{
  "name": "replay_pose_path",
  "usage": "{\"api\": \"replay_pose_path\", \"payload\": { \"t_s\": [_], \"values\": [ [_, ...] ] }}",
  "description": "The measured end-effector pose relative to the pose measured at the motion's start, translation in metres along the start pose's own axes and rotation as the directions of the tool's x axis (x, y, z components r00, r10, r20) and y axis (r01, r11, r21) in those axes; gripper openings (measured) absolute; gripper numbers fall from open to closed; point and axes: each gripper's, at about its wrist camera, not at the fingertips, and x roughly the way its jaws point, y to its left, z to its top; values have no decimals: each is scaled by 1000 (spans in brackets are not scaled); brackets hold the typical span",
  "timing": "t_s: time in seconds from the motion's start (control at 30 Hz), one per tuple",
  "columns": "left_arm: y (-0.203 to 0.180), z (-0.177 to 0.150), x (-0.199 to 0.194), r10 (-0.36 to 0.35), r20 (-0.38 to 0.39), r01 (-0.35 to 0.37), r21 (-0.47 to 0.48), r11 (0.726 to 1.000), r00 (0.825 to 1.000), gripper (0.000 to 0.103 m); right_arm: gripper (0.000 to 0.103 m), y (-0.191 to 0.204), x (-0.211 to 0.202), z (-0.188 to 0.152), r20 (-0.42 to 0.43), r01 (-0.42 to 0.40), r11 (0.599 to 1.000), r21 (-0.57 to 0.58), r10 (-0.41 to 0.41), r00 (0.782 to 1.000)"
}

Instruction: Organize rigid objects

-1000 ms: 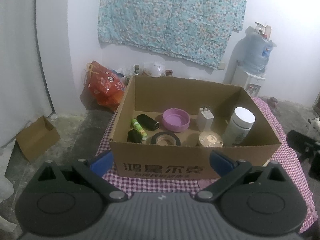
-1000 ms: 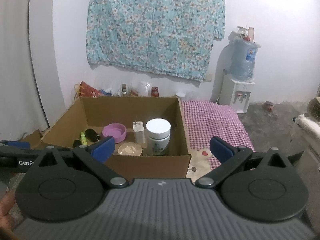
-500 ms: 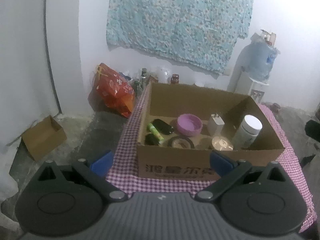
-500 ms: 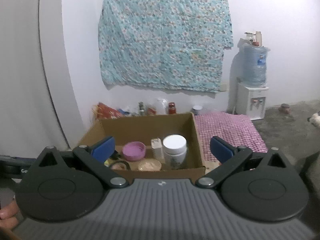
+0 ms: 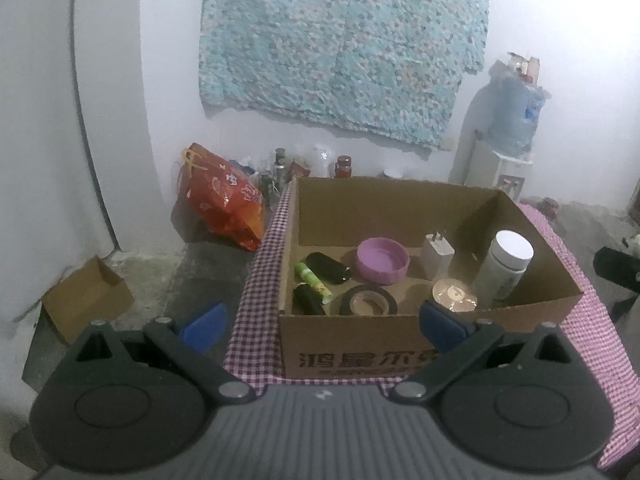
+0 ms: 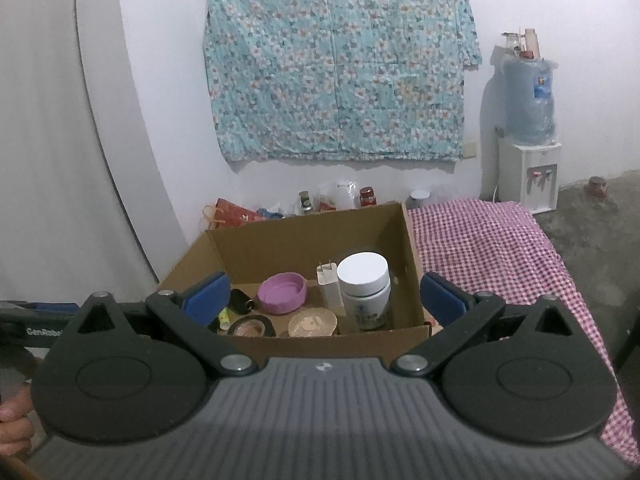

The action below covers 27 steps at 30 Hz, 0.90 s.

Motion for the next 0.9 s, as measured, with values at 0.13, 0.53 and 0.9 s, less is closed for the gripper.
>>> {"api": "replay_pose_path", "payload": {
  "t_s": [0.13,0.53,0.9],
  "values": [
    [-10,1,12,23,-57,-25,-28,999,998,103,102,1,9,-4,-53,-2,1000,-4,2,999],
    [-54,-6,31,89,-165,-85,30,996,982,103,102,31,50,-20,-237,137,980,-144,-169,957],
    [-54,-5,31,67,-170,-63,27,998,983,103,102,16,55,-22,-264,166,980,-111,-190,946]
  ]
}}
